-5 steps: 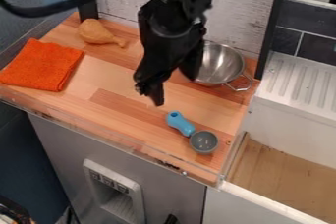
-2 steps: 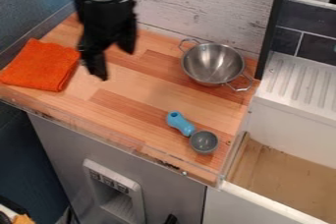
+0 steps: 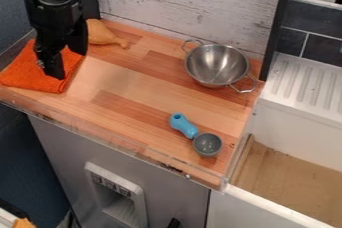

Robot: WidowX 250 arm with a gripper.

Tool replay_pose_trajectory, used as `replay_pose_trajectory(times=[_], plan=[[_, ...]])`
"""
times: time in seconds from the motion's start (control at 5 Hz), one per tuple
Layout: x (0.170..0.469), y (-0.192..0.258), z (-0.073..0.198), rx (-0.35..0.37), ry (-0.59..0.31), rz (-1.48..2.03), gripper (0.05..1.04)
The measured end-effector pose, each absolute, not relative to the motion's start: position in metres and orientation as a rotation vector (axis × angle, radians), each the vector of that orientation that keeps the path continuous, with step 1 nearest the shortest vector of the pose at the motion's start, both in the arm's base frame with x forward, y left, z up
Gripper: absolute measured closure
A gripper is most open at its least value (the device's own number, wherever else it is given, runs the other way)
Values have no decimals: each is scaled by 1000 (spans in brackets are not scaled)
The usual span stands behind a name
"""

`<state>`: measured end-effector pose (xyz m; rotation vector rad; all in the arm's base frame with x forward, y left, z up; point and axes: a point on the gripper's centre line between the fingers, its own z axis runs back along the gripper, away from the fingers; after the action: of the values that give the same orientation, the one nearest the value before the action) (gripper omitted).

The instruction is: Move the orange cloth to the upper side of the table

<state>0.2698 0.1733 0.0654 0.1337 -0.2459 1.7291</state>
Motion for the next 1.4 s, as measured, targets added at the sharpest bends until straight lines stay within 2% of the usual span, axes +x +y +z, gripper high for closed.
replay_pose_trajectory(times=[0.2, 0.4, 0.6, 0.8, 1.4], plan=[[268, 207, 61, 159, -255, 1820, 83], [266, 228, 47, 191, -227, 1869, 83], [267, 251, 32, 251, -218, 1885, 83], [268, 266, 27, 252, -222, 1900, 83], [266, 255, 13, 134, -174, 1951, 83]])
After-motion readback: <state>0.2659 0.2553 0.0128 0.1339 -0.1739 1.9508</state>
